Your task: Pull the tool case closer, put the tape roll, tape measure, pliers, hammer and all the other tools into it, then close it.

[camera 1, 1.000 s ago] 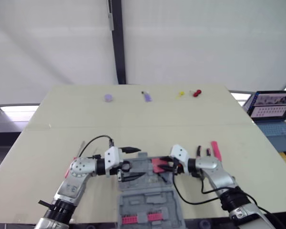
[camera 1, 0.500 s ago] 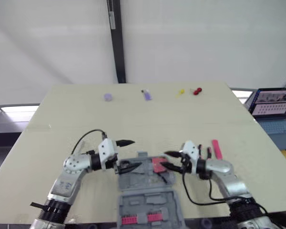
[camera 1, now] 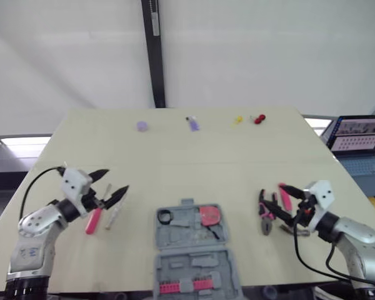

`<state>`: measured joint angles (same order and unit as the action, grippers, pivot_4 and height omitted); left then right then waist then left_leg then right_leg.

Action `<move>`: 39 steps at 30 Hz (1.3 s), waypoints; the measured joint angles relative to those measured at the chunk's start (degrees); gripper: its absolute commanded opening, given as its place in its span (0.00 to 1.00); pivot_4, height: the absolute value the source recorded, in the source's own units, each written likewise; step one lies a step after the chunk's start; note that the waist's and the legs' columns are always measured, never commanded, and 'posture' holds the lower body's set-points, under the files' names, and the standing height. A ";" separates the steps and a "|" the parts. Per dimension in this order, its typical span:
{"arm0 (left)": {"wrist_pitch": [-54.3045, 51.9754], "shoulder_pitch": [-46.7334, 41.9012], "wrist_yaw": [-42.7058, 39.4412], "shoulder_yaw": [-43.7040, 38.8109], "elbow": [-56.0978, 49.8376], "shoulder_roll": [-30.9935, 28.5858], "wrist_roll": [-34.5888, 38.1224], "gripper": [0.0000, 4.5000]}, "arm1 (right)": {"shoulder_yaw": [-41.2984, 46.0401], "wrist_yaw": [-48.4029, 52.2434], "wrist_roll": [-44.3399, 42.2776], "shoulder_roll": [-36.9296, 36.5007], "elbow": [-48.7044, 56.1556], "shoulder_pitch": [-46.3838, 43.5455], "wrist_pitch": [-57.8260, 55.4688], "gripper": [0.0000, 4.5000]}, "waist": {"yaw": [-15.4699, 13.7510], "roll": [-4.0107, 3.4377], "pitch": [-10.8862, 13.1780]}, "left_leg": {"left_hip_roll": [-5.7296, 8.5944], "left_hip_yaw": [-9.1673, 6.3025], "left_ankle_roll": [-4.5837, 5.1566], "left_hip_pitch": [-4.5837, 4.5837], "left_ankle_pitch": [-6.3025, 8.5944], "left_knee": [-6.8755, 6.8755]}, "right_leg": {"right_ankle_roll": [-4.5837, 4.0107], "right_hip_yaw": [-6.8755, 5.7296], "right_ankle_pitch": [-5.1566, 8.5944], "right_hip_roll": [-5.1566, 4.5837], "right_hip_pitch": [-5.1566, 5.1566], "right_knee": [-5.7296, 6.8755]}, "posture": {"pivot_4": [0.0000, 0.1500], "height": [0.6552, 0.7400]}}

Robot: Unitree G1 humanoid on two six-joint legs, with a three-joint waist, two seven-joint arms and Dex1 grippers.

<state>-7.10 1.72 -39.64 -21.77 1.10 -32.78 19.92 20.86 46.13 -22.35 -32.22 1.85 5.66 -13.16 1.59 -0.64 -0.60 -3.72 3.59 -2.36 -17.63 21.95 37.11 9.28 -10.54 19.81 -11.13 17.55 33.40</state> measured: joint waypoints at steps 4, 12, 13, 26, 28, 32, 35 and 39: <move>0.13 1.63 4.07 -4.32 2.22 1.39 0.27 1.00 | 4.23 -3.30 -0.45 1.76 -2.60 1.52 2.13 0.99 | -0.15 0.06 4.96 | -0.04 -0.16 0.00 -0.63 -0.12 0.42 | 0.24 0.76 -0.04 0.31 0.30 -0.36 | 1.00 1.00; 4.43 5.08 12.47 -9.73 9.80 3.99 -0.88 1.00 | 9.56 -8.70 -1.56 5.08 -9.31 2.02 7.44 0.99 | 0.17 0.05 7.11 | -0.06 0.11 0.00 -0.75 0.05 0.44 | 0.14 1.26 0.02 0.41 1.04 0.39 | 1.00 1.00; 4.60 5.37 13.11 -9.85 9.80 4.63 -0.84 1.00 | 9.76 -9.28 -1.57 5.40 -9.77 1.92 8.34 0.99 | 0.14 0.12 7.29 | -0.08 0.16 0.00 -0.77 0.05 0.58 | 0.15 1.33 0.02 0.41 1.04 0.39 | 1.00 1.00; 4.39 6.15 19.67 -13.42 9.74 6.48 0.53 1.00 | 10.82 -11.39 -1.57 5.55 -15.07 0.92 11.98 0.99 | -0.05 0.05 7.99 | -0.12 0.19 0.01 -0.86 0.06 0.80 | 0.16 1.44 0.03 0.42 1.09 0.47 | 1.00 1.00; 4.19 6.15 19.81 -13.41 9.74 6.58 0.59 1.00 | 10.82 -11.67 -1.56 5.55 -15.90 0.85 12.22 0.99 | -0.06 0.04 8.03 | -0.12 0.19 0.01 -0.86 0.06 0.80 | 0.16 1.44 0.03 0.42 1.09 0.47 | 1.00 1.00; 4.12 6.14 20.14 -13.40 9.74 6.79 0.62 1.00 | 10.83 -11.98 -1.55 5.55 -16.85 0.82 13.21 0.99 | -0.04 -0.01 8.12 | -0.12 0.20 0.01 -0.87 0.06 0.80 | 0.16 1.44 0.03 0.42 1.12 0.47 | 1.00 1.00; 4.12 6.14 20.42 -13.37 9.73 6.89 0.62 1.00 | 10.82 -12.14 -1.55 5.55 -17.89 0.74 13.40 0.99 | -0.04 -0.02 8.14 | -0.12 0.20 0.01 -0.89 0.06 0.80 | 0.16 1.44 0.03 0.42 1.13 0.47 | 1.00 1.00; 4.10 6.14 21.66 -13.38 9.61 6.99 0.60 1.00 | 10.83 -12.54 -1.50 5.55 -18.14 0.72 14.42 0.99 | -0.04 -0.04 8.17 | -0.12 0.20 0.01 -0.90 0.06 0.80 | 0.16 1.44 0.03 0.42 1.13 0.46 | 1.00 1.00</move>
<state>-3.00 7.87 -17.99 -35.15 10.71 -25.79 20.52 31.69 33.58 -23.86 -26.68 -16.29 6.38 1.25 1.55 -0.68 7.57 -3.85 3.79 -2.35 -18.53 22.01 37.91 9.44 -9.10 19.83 -10.71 18.68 33.86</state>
